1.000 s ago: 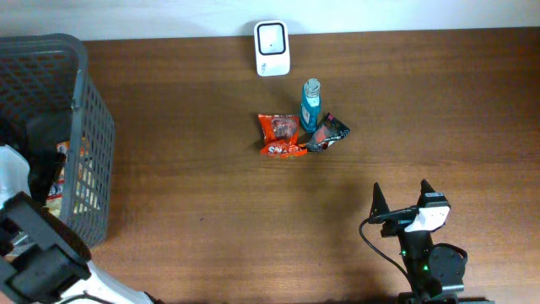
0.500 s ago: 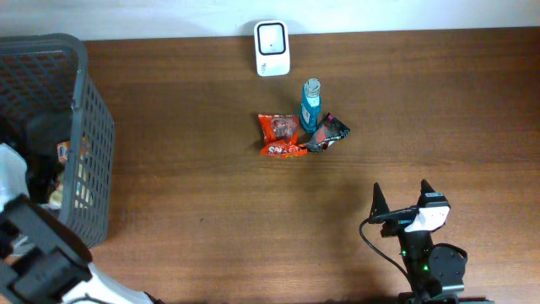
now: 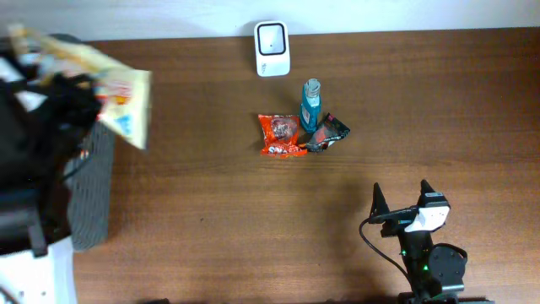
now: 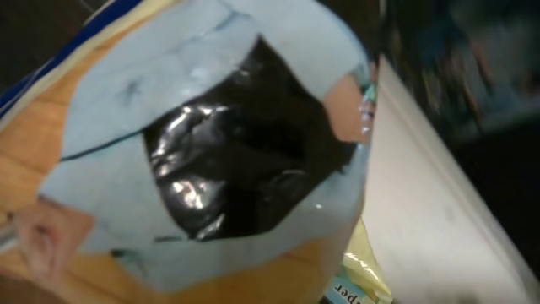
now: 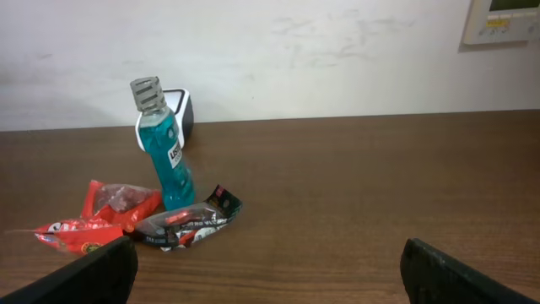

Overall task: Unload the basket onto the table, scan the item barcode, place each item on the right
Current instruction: 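Carry the yellow bag to the scanner and release it on the table, then reach the left gripper into the basket and grasp the orange Kleenex pack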

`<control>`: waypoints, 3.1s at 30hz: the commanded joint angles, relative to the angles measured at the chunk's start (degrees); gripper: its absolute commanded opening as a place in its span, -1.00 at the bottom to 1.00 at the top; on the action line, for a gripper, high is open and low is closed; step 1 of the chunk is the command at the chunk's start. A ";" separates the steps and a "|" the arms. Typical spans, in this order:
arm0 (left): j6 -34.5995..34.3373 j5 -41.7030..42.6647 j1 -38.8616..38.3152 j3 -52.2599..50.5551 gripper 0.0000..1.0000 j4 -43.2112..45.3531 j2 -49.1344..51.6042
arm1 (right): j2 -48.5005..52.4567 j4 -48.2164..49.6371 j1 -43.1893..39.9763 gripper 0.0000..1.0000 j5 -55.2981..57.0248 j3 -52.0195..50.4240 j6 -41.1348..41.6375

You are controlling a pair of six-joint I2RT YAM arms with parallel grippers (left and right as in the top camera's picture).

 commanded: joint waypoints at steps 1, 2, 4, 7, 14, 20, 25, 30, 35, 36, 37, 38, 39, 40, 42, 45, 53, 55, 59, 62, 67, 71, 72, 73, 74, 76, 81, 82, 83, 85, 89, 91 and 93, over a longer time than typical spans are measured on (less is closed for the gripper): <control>3.28 -4.09 -16.46 0.15 -1.00 1.31 8.72 | -0.17 -0.22 0.07 0.97 0.48 -0.42 0.20; 8.79 -4.09 -21.29 0.15 -1.00 2.80 13.09 | -0.17 -0.22 0.07 0.97 0.48 -0.42 0.20; 13.97 -4.11 -25.46 0.15 -1.00 3.65 18.23 | -0.17 -0.22 0.07 0.97 0.46 -0.42 0.20; 22.64 -7.21 -31.80 0.15 -1.00 4.76 29.53 | -0.17 -0.22 0.07 0.97 0.48 -0.42 0.20; 31.87 -12.28 -33.94 0.15 -1.00 6.86 44.92 | -0.17 -0.22 0.07 0.97 0.48 -0.42 0.20; 36.57 -6.43 -35.01 0.15 -0.82 8.92 51.91 | -0.17 -0.22 0.09 0.97 0.48 -0.42 0.20; 36.57 -12.96 -34.88 2.47 0.88 7.32 52.17 | -0.17 -0.22 0.07 0.96 0.48 -0.42 0.20; 36.54 -12.85 -33.35 24.15 0.98 -7.91 51.78 | -0.17 -0.22 0.07 0.97 0.48 -0.42 0.20; 36.50 -12.79 -28.48 46.47 0.98 -20.28 51.78 | -0.17 -0.22 0.07 0.97 0.48 -0.42 0.20; 36.50 -12.81 -27.02 50.07 0.99 -22.21 51.78 | -0.17 -0.22 0.07 0.97 0.48 -0.42 0.20; 36.52 -12.85 -24.22 55.47 0.99 -24.68 51.78 | -0.17 -0.22 0.07 0.97 0.48 -0.42 0.20; 36.50 -12.87 -21.81 58.60 0.98 -25.88 51.78 | -0.17 -0.22 0.07 0.97 0.48 -0.42 0.20; 36.50 -12.87 -18.75 61.55 0.99 -26.71 51.78 | -0.17 -0.22 0.07 0.97 0.46 -0.42 0.20; 36.48 -12.85 -14.80 63.78 0.98 -27.23 51.78 | -0.17 -0.22 0.07 0.97 0.48 -0.42 0.20; 34.99 -14.71 -8.24 64.46 0.93 -27.56 51.78 | -0.17 -0.22 0.07 0.97 0.48 -0.42 0.20; 27.12 -20.57 2.01 64.43 0.93 -31.82 52.87 | -0.17 -0.22 0.07 0.97 0.48 -0.42 0.20; 11.13 -19.96 19.45 63.78 0.98 -43.82 59.06 | -0.17 -0.22 0.09 0.97 0.48 -0.42 0.20; 7.45 -19.78 20.52 63.78 1.00 -46.86 62.95 | -0.17 -0.22 0.07 0.97 0.48 -0.42 0.20; 7.50 -15.78 20.06 63.78 0.99 -48.28 70.60 | -0.17 -0.22 0.07 0.97 0.48 -0.42 0.20; 6.78 -14.49 19.78 63.78 0.98 -48.22 74.38 | -0.17 -0.22 0.07 0.97 0.48 -0.42 0.20; 6.84 -15.04 19.76 63.39 0.89 -48.28 76.87 | -0.17 -0.22 0.07 0.97 0.46 -0.42 0.20; 6.84 -15.63 19.85 63.76 0.84 -47.84 71.73 | -0.17 -0.22 0.07 0.97 0.48 -0.42 0.20; 6.86 -15.61 19.85 63.82 0.84 -47.89 69.61 | -0.17 -0.22 0.07 0.97 0.48 -0.42 0.20; 6.86 -15.56 19.85 63.82 0.84 -48.13 68.43 | -0.17 -0.22 0.07 0.97 0.48 -0.42 0.20; 7.37 -15.34 19.85 63.80 0.83 -48.28 67.17 | -0.17 -0.22 0.07 0.97 0.48 -0.42 0.20; 11.47 -13.44 19.65 63.80 0.85 -48.28 64.15 | -0.17 -0.22 0.09 0.97 0.48 -0.42 0.20; 18.82 -8.92 19.63 63.80 0.82 -48.28 56.81 | -0.17 -0.22 0.07 0.97 0.48 -0.42 0.20; 19.54 -8.92 19.63 63.78 0.82 -48.28 55.47 | -0.17 -0.22 0.07 0.97 0.46 -0.42 0.20; 20.24 -8.94 19.63 63.78 0.82 -48.28 53.79 | -0.17 -0.22 0.07 0.97 0.48 -0.42 0.20; 22.40 -8.90 19.58 62.95 0.83 -48.28 51.08 | -0.17 -0.22 0.07 0.97 0.48 -0.42 0.20; 22.29 -9.94 19.74 47.89 0.82 -48.28 42.97 | -0.17 -0.22 0.07 0.97 0.48 -0.42 0.20; 17.66 -16.59 19.76 41.40 0.82 -46.49 40.39 | -0.17 -0.22 0.07 0.97 0.48 -0.42 0.20; 15.76 -17.18 19.91 39.93 0.81 -42.38 40.41 | -0.17 -0.22 0.07 0.97 0.48 -0.42 0.20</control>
